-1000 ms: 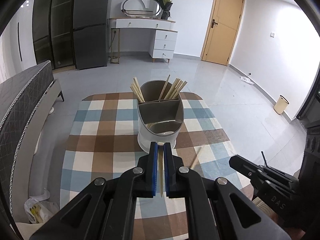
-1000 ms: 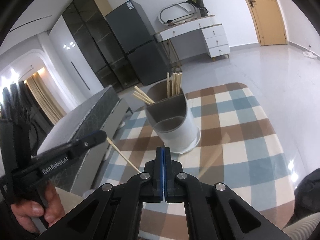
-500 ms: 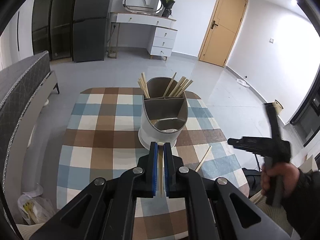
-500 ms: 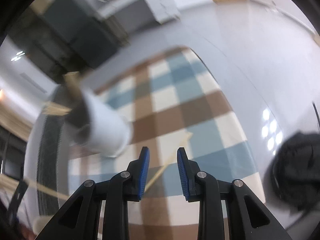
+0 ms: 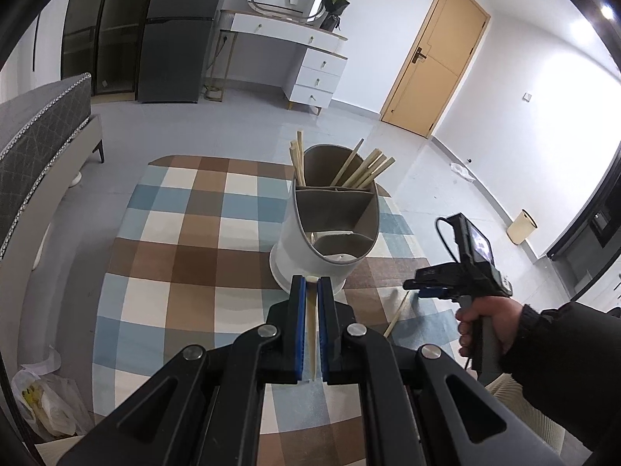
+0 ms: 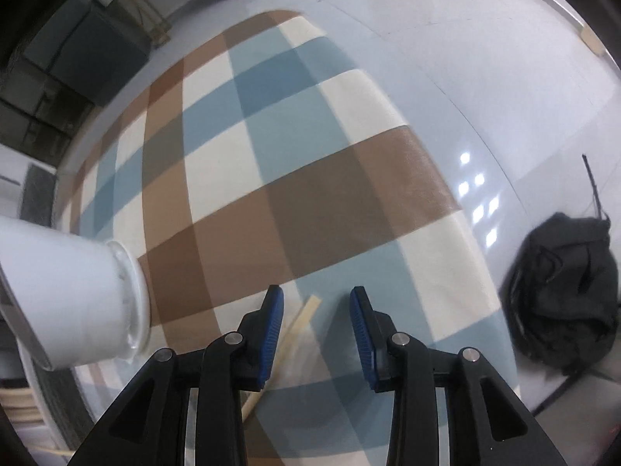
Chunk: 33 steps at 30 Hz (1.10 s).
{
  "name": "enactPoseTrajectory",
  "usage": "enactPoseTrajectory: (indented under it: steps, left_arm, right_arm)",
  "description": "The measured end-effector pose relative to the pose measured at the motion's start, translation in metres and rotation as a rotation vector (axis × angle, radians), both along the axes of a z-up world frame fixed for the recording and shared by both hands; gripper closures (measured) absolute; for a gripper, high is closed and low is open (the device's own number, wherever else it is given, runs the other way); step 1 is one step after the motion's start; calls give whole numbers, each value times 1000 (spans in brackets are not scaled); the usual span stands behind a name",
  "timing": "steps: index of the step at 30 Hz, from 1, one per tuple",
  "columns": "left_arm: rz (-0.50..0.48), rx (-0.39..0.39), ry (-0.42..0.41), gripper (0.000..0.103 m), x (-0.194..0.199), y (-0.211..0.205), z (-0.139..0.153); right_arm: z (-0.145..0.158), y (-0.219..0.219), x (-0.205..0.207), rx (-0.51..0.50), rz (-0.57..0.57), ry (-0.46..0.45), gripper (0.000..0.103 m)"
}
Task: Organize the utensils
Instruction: 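Raise both held chopsticks up over the holder opening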
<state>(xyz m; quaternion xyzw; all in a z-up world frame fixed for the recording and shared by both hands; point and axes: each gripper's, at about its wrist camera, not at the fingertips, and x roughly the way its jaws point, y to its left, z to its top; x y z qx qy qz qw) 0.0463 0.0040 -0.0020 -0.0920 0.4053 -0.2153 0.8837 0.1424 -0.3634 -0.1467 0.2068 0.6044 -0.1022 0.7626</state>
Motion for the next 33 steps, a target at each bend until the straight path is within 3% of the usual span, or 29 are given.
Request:
enactPoseTrajectory:
  steps: [1, 6, 8, 15, 21, 26, 33]
  left_arm:
    - [0, -2, 3, 101, 0, 0, 0]
    - [-1, -19, 6, 101, -2, 4, 3]
    - [3, -15, -1, 101, -3, 6, 4]
    - [11, 8, -20, 101, -10, 5, 12]
    - [-6, 45, -43, 101, -24, -5, 23]
    - [-1, 64, -30, 101, -33, -9, 30]
    - [-20, 112, -61, 101, -46, -20, 51]
  right_arm:
    - [0, 6, 1, -7, 8, 1, 66]
    - [-1, 41, 0, -201, 63, -1, 85]
    - [0, 50, -5, -214, 77, -23, 93]
    - [12, 55, -35, -118, 99, -139, 98]
    - [61, 50, -82, 5, 148, -358, 98]
    - [103, 73, -122, 32, 214, -509, 98]
    - [131, 91, -147, 51, 269, -634, 98]
